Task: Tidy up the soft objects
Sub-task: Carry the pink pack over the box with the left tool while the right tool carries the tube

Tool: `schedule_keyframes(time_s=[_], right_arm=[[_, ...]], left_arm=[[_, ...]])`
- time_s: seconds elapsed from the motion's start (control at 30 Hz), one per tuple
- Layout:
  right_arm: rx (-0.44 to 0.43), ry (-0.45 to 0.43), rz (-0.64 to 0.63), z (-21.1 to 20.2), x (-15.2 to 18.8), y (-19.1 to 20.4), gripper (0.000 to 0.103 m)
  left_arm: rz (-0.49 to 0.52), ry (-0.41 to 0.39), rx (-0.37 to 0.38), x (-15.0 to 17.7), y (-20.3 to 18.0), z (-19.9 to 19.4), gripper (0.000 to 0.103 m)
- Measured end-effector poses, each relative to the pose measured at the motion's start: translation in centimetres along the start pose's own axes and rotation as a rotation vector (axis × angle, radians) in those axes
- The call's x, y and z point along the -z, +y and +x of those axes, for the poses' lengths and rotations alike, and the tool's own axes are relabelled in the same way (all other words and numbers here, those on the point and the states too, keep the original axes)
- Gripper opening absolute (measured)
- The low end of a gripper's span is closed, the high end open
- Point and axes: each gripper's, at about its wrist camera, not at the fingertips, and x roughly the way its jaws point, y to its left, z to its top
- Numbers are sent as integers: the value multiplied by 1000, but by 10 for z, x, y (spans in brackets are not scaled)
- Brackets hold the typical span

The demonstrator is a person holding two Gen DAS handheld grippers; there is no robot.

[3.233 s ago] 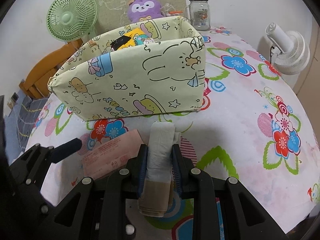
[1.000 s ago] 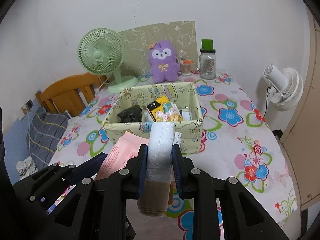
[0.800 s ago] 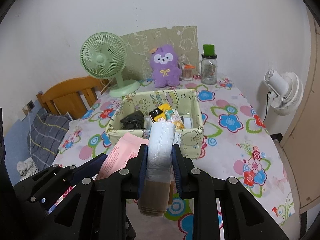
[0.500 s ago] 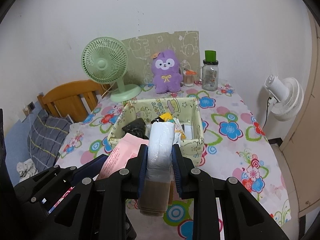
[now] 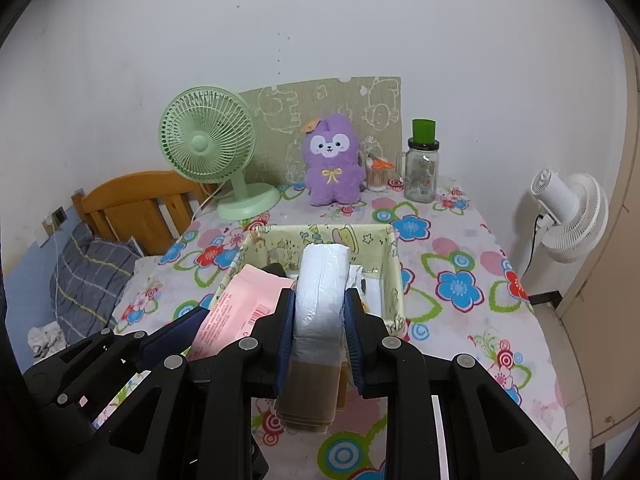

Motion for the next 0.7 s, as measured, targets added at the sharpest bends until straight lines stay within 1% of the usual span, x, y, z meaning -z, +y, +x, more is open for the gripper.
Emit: schedule_keyframes(time_s=[0.27,0.7], right_arm=[[4,-2,-8,13,-11,-1,28],[5,4,-2,49,-31,-5,28]], left_arm=[[-10,-9,-15,-11,4,12,39],[-26,-6,-40,-28,15,39,40]])
